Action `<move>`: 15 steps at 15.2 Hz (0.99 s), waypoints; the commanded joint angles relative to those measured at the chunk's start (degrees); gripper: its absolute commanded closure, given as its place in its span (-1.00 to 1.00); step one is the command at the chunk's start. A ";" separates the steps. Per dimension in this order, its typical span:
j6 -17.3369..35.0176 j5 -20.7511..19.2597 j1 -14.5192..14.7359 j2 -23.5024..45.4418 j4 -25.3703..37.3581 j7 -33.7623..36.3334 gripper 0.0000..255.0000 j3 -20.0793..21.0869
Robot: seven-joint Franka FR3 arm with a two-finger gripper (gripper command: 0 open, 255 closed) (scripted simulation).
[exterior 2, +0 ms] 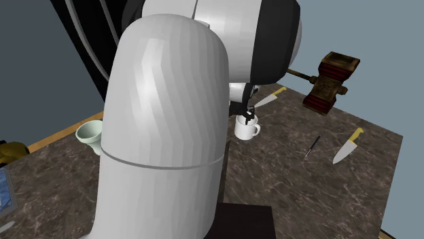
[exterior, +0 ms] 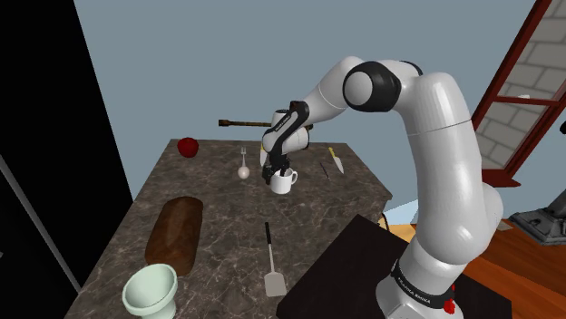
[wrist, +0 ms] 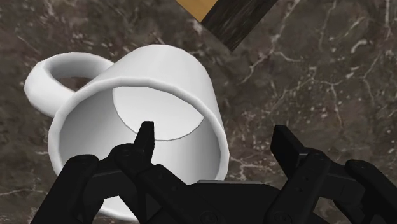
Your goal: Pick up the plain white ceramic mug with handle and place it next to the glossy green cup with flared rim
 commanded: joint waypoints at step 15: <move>0.05 0.00 0.00 0.11 0.08 0.00 1.00 0.01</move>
